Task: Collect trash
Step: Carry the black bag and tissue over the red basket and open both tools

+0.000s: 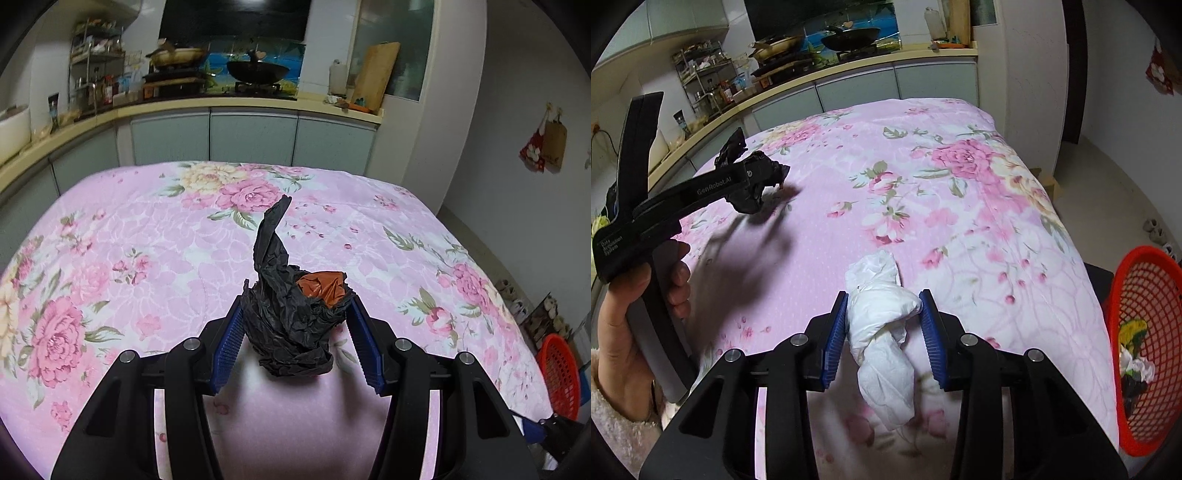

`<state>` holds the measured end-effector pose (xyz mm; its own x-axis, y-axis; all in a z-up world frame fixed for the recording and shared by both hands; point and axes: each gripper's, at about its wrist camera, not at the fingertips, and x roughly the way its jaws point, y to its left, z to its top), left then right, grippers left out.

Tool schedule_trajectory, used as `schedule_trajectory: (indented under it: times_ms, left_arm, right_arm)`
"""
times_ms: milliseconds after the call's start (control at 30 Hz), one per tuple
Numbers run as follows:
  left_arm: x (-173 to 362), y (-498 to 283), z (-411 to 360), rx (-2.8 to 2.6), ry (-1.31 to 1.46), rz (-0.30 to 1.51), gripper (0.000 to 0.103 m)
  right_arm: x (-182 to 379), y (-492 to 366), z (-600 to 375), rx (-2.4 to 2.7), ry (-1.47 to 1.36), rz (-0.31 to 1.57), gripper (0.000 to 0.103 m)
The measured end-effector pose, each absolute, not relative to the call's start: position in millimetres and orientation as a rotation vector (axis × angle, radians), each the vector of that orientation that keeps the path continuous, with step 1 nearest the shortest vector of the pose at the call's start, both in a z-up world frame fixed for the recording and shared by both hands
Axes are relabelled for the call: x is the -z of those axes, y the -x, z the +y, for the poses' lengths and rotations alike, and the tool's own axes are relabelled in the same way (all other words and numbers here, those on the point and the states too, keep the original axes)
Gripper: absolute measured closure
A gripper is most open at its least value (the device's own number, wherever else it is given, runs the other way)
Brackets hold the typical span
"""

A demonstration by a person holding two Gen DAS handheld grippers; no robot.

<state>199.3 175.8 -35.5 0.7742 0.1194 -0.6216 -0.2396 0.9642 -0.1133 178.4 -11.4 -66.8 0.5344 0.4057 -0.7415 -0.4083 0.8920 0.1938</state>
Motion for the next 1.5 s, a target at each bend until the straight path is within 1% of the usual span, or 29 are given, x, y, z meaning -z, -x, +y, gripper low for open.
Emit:
schedule_trajectory:
  times_ms: [300, 567, 867, 1133, 1500]
  left_arm:
    - [12, -171, 161, -0.201, 0.154, 0.627, 0.051]
    - [-19, -130, 141, -0.154, 0.15, 0.569, 0.051]
    - [-47, -98, 112, -0.09, 0.12, 0.518, 0.051]
    - [-62, -88, 99, -0.064, 0.112, 0.489, 0.051]
    - [-59, -103, 62, 0.015, 0.084, 0.517, 0.051]
  right_arm:
    - [54, -161, -28, -0.444, 0.018, 0.833, 0.065]
    - [13, -138, -53, -0.404, 0.02, 0.695, 0.065]
    - [-20, -126, -80, -0.378, -0.019, 0.612, 0.065]
    - [-42, -118, -96, -0.351, -0.015, 0.558, 0.065]
    - [-43, -127, -138, -0.251, -0.036, 0.553, 0.065]
